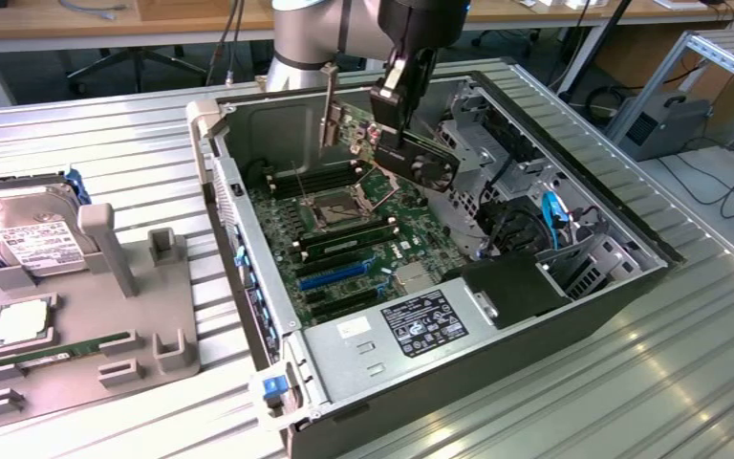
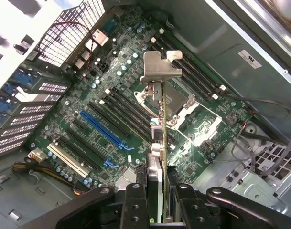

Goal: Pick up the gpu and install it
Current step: 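Insert the gpu into the slot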

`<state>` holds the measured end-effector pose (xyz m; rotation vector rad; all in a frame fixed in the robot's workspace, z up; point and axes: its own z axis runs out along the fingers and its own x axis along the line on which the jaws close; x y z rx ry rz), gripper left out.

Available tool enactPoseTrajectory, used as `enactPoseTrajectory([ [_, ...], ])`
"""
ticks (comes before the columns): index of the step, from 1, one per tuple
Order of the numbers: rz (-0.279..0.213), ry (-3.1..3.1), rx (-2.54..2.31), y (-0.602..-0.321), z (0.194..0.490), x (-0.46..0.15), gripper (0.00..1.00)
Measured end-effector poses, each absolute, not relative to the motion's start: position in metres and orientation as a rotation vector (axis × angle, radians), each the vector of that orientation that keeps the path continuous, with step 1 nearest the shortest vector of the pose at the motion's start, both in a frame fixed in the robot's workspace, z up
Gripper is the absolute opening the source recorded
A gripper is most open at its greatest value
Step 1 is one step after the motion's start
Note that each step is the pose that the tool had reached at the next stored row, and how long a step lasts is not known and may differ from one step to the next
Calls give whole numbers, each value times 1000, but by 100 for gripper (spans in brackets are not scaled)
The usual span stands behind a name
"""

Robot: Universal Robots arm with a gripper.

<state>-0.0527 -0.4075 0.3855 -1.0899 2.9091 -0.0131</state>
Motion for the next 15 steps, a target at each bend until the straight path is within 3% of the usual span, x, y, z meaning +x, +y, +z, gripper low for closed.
enactPoseTrajectory([
  [15, -12, 2881, -1162, -407, 385, -53, 27],
])
